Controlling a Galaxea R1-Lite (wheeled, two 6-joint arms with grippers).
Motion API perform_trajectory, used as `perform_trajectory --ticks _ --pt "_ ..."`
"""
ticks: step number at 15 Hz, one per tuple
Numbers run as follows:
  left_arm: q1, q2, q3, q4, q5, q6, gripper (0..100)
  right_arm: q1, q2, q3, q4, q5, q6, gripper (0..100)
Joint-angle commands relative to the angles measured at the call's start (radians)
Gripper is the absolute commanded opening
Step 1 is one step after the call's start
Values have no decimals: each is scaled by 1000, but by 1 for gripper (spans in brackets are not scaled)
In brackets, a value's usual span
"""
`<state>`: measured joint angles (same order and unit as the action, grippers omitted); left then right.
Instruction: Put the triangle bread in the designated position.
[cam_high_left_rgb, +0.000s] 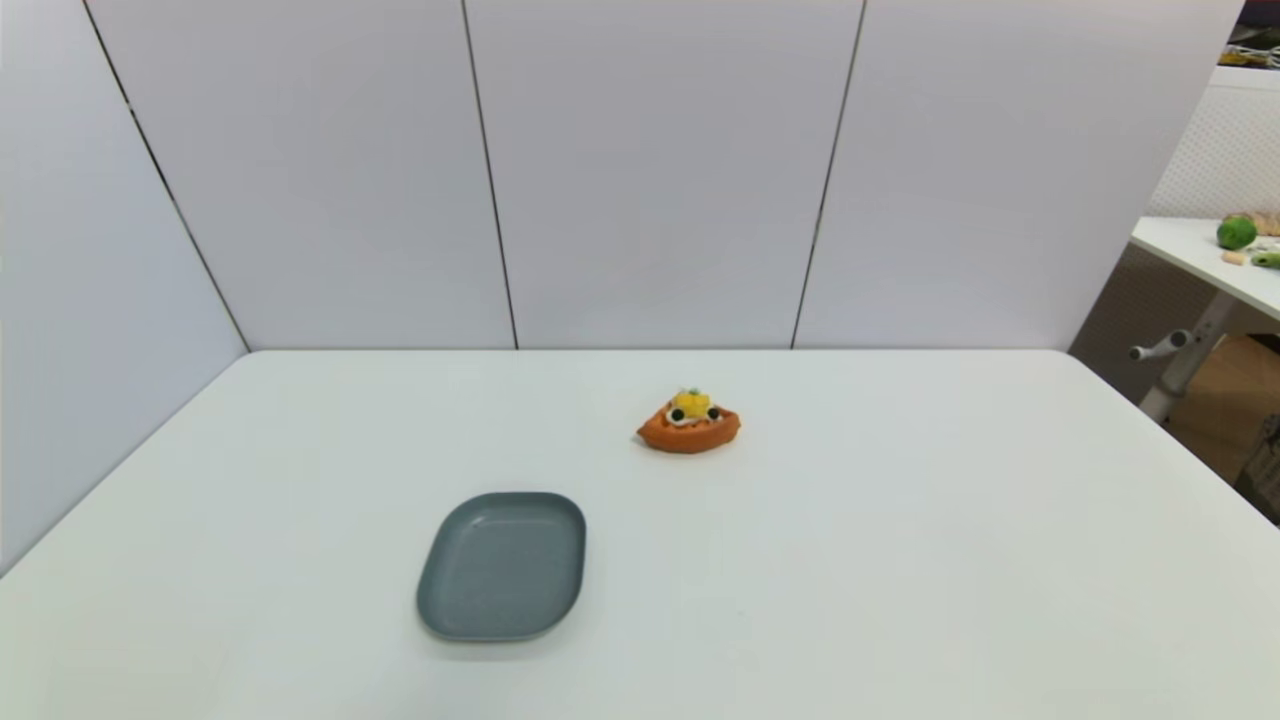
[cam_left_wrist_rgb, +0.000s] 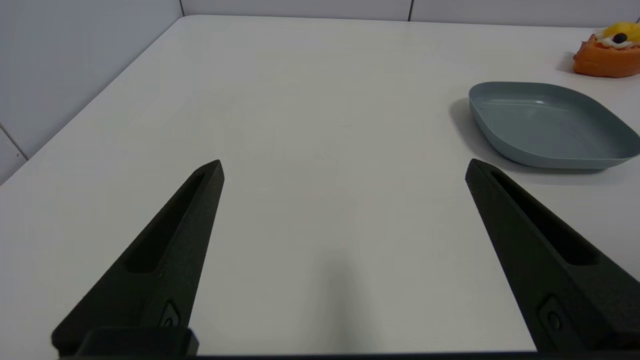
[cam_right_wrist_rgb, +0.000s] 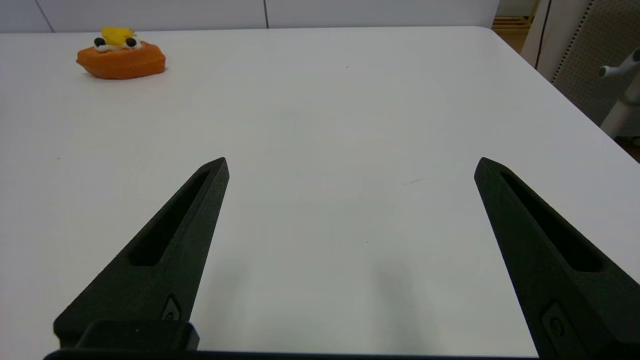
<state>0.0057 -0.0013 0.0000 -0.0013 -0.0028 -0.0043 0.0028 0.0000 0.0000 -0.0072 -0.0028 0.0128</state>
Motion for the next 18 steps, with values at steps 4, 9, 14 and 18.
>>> perform_trajectory --ticks 4,9,14,18 --pt "0 1 0 0 1 0 100 0 2 2 0 0 0 100" --pt "0 72 -18 -6 6 -8 100 0 0 2 0 0 0 100" --pt "-56 653 -445 -9 -115 135 100 0 0 2 0 0 0 100" --pt "-201 1086 -790 -14 -249 360 100 0 2 2 0 0 0 100"
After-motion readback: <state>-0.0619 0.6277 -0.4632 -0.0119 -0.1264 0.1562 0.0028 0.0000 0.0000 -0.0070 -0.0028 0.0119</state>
